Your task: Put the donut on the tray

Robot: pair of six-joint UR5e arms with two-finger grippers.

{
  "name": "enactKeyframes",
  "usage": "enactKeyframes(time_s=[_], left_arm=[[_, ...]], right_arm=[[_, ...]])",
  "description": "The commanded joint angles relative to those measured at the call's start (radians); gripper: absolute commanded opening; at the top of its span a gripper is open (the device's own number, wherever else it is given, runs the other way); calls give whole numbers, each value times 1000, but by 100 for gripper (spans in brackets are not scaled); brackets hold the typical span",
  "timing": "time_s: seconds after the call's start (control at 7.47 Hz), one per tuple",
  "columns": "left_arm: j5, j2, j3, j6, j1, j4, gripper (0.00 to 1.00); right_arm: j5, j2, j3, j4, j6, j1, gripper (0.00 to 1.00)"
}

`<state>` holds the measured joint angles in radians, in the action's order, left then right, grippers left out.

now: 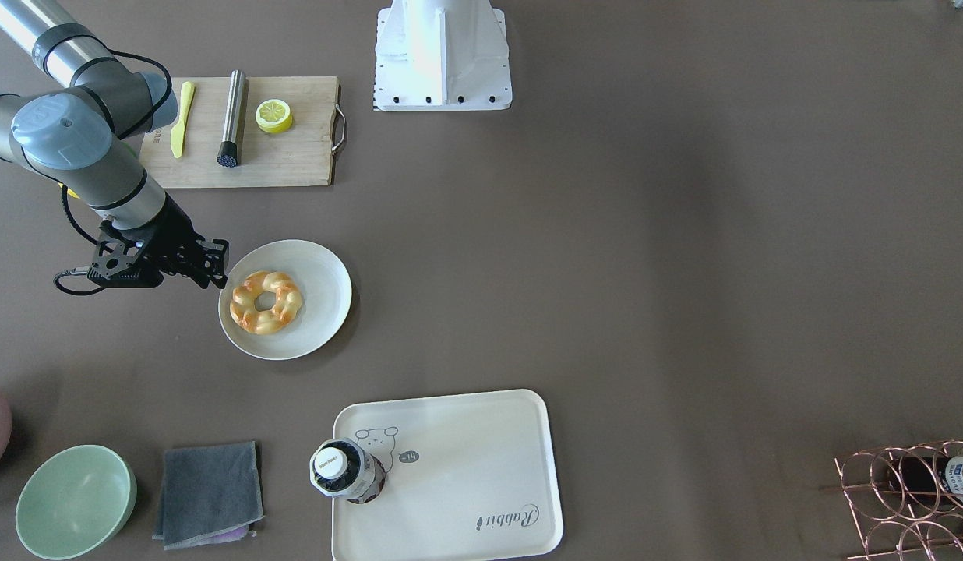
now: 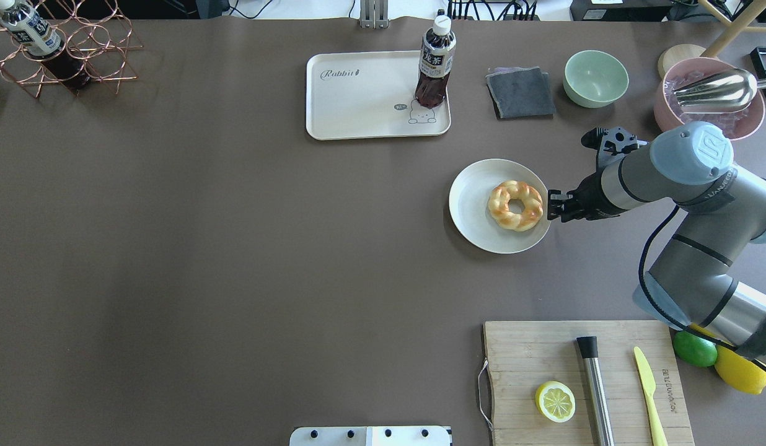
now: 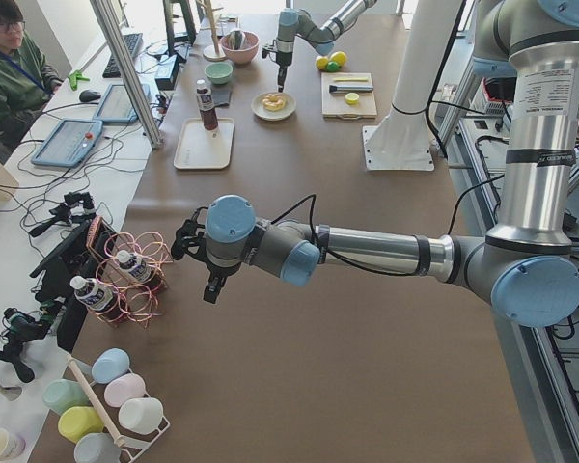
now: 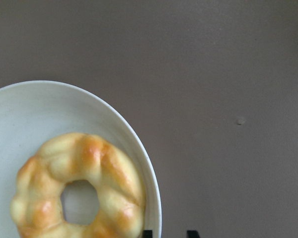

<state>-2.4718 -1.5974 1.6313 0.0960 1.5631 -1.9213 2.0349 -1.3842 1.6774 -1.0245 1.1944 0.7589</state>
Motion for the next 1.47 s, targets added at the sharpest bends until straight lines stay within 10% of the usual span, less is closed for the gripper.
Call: enactKeyframes(time_s=[0.0, 0.54, 0.67, 1.34], left_arm=[[-1, 4, 4, -1, 0, -1, 100], [1, 4, 5, -1, 0, -1, 100], [1, 4, 4, -1, 0, -1, 100], [-1, 1, 8, 5, 0, 1, 99]], right_arm=[[-8, 1, -11, 4, 13, -19, 35], [-9, 4, -13, 4, 45, -33, 24], [-9, 4, -13, 4, 69, -38, 0], [5, 102, 36, 6, 157, -16, 0]])
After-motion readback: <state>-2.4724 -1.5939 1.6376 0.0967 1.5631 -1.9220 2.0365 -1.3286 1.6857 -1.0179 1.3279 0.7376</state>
